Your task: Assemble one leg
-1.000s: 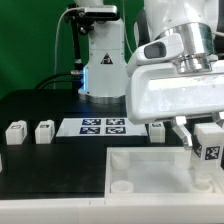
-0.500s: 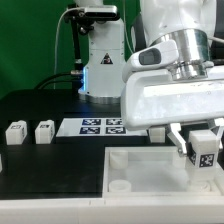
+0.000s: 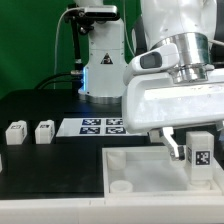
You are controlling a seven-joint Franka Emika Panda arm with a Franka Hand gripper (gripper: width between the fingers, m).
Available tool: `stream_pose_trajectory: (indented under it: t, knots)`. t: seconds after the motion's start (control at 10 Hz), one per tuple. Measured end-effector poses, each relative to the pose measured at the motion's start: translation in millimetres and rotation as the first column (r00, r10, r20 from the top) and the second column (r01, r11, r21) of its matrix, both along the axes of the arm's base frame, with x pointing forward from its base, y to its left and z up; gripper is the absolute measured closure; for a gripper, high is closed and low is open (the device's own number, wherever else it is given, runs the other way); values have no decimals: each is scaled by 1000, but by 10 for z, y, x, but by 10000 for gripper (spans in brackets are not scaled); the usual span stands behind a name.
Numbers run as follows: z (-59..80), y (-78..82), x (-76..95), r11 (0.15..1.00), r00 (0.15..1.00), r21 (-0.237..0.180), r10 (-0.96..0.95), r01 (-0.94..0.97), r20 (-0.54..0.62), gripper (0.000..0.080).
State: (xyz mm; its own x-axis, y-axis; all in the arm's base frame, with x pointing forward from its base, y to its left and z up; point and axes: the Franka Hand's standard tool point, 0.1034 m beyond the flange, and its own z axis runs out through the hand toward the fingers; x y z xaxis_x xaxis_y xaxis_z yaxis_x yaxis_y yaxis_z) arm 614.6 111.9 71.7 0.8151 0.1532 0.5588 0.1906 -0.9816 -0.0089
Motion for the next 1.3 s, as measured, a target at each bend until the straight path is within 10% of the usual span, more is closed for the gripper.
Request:
stream_pose_trajectory:
  t: [0.9,1.3]
  knots:
    - [-5,-6,-3,1000,1000,0,-1,1,-6,150]
    - [86,-15,7,1000,969,18,-20,25,-245,150]
